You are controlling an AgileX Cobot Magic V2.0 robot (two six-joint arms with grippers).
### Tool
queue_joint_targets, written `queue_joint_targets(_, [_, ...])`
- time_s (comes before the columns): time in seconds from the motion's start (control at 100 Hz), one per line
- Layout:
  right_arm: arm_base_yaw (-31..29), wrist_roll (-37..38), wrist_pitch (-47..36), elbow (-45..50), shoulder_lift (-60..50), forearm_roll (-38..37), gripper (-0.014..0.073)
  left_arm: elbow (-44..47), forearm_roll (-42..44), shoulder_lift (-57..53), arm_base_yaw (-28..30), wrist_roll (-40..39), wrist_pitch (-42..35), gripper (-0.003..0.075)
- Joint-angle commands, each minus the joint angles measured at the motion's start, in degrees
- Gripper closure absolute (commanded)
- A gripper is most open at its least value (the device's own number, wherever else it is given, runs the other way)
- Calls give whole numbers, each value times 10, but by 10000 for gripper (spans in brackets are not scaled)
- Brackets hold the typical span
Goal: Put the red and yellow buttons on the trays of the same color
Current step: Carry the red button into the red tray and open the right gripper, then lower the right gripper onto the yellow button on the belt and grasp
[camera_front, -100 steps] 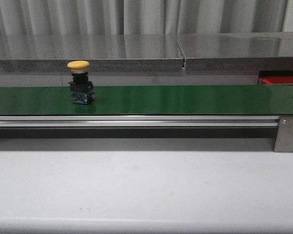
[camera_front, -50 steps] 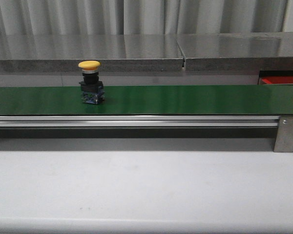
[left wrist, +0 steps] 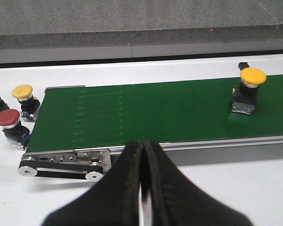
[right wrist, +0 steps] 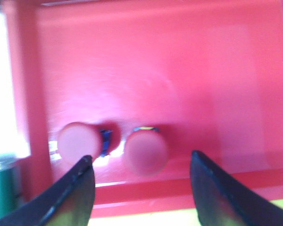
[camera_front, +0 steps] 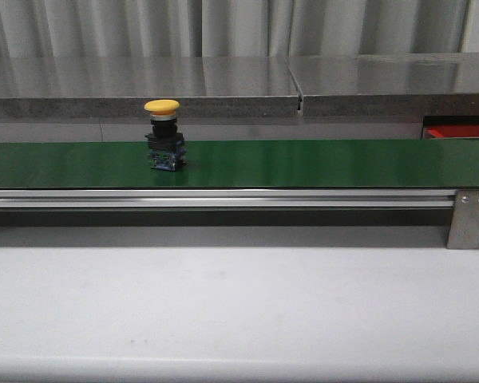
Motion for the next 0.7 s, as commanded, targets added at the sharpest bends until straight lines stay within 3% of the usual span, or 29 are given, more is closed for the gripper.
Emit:
queue_joint_targets(0.0, [-3, -33, 10, -19, -63, 45, 142, -15, -11, 3, -4, 0, -42, 741])
queue_joint_targets(0.19, [15, -65, 82, -10, -115, 76, 142, -15, -11, 3, -4, 0, -42, 741])
queue_joint_targets(0.35, [55, -75, 79, 48, -181, 76, 142, -15, -11, 3, -4, 0, -42, 741])
queue_joint_targets(0.69, [202, -108, 38, 202, -282, 64, 142, -15, -11, 3, -4, 0, -42, 741])
